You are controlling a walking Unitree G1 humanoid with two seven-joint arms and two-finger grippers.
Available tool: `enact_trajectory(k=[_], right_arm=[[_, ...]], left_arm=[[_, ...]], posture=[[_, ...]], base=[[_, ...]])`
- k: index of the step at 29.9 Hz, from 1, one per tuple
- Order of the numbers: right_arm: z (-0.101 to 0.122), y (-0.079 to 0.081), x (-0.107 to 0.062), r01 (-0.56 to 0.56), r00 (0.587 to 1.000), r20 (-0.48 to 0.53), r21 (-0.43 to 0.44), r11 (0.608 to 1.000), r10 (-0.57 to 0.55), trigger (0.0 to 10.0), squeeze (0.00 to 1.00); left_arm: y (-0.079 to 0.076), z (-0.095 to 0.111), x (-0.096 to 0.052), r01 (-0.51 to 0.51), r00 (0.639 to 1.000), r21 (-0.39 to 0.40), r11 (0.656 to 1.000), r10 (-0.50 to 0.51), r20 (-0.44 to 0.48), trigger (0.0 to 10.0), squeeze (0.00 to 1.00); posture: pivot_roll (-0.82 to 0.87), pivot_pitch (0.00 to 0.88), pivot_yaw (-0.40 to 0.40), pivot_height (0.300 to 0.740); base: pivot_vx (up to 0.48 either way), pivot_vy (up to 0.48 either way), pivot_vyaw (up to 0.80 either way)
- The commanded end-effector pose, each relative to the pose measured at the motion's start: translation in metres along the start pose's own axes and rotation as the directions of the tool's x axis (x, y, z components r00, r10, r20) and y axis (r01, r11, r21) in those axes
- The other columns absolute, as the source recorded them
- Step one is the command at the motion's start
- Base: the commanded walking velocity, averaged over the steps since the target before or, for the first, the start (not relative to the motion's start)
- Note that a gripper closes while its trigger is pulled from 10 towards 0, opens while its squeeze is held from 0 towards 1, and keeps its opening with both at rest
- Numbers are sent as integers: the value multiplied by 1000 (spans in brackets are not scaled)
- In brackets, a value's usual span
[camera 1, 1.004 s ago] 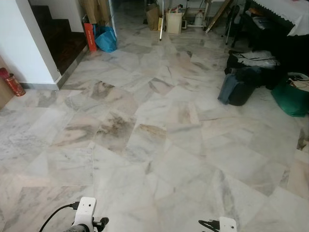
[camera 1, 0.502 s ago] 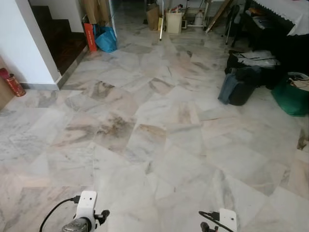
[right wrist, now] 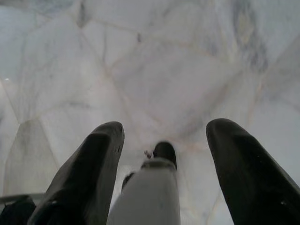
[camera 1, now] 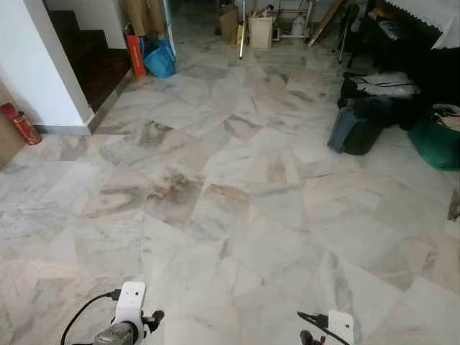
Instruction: Move the pillow to the sofa from floor
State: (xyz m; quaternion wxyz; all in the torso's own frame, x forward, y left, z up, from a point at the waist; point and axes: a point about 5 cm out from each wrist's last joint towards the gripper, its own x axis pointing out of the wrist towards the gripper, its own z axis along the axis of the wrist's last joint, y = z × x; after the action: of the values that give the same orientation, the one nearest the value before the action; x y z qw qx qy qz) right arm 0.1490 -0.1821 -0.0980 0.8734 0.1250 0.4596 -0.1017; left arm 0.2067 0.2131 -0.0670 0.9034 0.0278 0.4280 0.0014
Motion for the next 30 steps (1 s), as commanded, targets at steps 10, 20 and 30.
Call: enact_trajectory(k=[10,20,30], right_arm=[[-23,0,-6,2,999,-50,9,1000,-2,10000,0],[-34,-3,-10,-3,998,-62,-20,1000,2,10000,0],[-39,-19,-15,50,998,-29,-27,998,-51,10000,0]], left_arm=[[10,-27,-7,-26,997,1,1000,26,-69,10000,0],[12,-39,-11,-35,996,-5,999,35,-82,10000,0],[2,-50,-14,-6,998,-14,1000,5,-65,10000,0]], posture=[[10,0,39,740],[15,0,31,740],[-17,0,12,740]], base=[[0,0,0],[0,0,0],[0,0,0]])
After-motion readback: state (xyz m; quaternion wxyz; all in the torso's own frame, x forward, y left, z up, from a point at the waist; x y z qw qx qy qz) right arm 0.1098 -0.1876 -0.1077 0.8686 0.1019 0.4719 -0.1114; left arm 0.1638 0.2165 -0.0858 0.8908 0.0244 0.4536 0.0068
